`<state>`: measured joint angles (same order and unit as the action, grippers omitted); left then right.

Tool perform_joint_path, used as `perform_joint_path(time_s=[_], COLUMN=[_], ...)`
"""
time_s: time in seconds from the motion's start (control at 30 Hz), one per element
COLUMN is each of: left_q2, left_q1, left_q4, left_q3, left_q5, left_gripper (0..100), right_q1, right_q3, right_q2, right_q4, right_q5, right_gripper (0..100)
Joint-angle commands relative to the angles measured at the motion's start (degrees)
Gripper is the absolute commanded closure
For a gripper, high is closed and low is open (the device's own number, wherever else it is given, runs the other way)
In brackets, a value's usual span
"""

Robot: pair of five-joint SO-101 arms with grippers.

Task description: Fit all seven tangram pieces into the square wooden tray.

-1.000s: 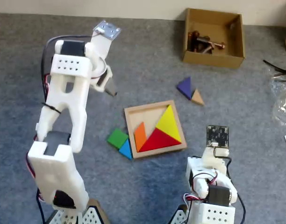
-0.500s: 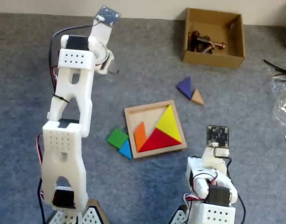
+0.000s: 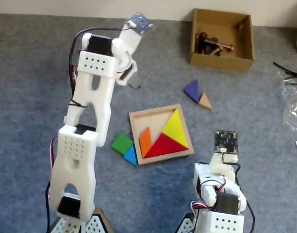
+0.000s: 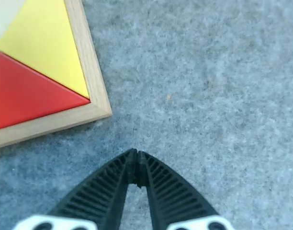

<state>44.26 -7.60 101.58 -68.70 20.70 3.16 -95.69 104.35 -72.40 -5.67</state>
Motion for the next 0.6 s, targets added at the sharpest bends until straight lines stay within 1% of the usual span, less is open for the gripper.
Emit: perform_joint_path(time_s=[0.0, 0.17, 0.4, 0.43, 0.5, 0.57], left_q2=[-7.96, -13.67, -21.85, -22.73, -24.13, -25.19], left_q1=[-3.30, -4.26, -9.89, -9.98, -7.96, -5.58], left_q4=[0.53, 0.53, 0.44, 0.44, 0.44, 0.44], left_q3=[0.48, 7.78, 15.96, 16.92, 19.47, 24.31], left_q5=[0.44, 0.44, 0.53, 0.53, -0.18, -5.19], left_gripper=[72, 72, 72, 72, 72, 72], right_q1=[-0.92, -0.92, -0.92, -0.92, -0.92, -0.92], right_q3=[-6.55, -6.55, -6.55, -6.55, -6.55, -6.55], right_q2=[0.84, 0.84, 0.84, 0.84, 0.84, 0.84], right_q4=[0.92, 0.92, 0.92, 0.92, 0.92, 0.92], right_q5=[0.62, 0.62, 0.62, 0.62, 0.62, 0.62], right_gripper=[99.4, 99.4, 99.4, 99.4, 99.4, 99.4])
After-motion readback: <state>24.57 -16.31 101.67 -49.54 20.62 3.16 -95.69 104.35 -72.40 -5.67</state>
